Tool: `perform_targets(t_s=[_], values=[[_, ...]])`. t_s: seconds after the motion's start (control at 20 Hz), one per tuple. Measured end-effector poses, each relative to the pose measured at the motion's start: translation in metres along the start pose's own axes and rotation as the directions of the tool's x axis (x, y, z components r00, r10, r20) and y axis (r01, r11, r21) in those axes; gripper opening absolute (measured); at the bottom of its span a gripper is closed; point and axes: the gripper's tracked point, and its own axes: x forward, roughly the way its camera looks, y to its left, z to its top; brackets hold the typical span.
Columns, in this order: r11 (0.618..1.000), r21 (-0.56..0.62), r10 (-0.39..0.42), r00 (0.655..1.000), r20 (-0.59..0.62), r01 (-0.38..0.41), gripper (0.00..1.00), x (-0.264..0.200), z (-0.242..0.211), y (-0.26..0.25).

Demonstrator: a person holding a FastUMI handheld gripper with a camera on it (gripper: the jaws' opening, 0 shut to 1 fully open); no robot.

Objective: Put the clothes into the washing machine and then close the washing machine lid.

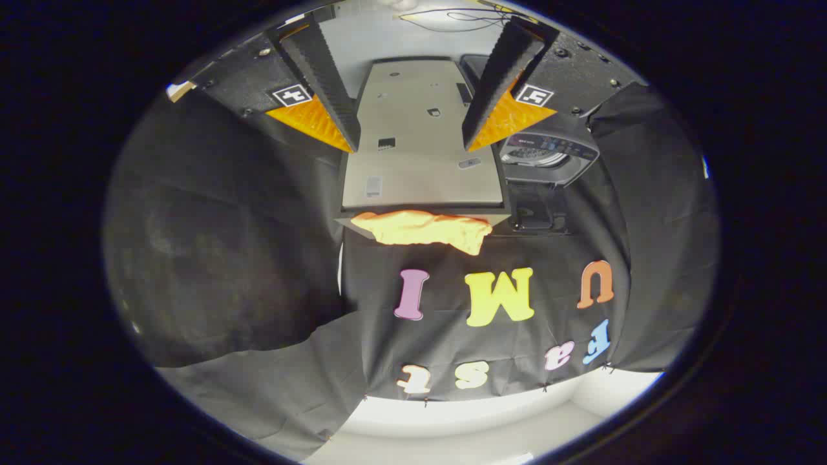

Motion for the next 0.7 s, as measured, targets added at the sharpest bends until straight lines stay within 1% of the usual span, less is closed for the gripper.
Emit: perform_targets(t_s=[0.1,0.2,0.7], values=[[1.000,-0.014,0.008,1.000,0.011,-0.008,0.99,0.006,0.005,0.000],[1.000,-0.027,0.012,1.000,0.002,-0.012,0.99,0.008,0.001,-0.001],[0.999,-0.037,0.026,1.000,-0.015,-0.027,0.99,0.010,-0.002,0.010]])
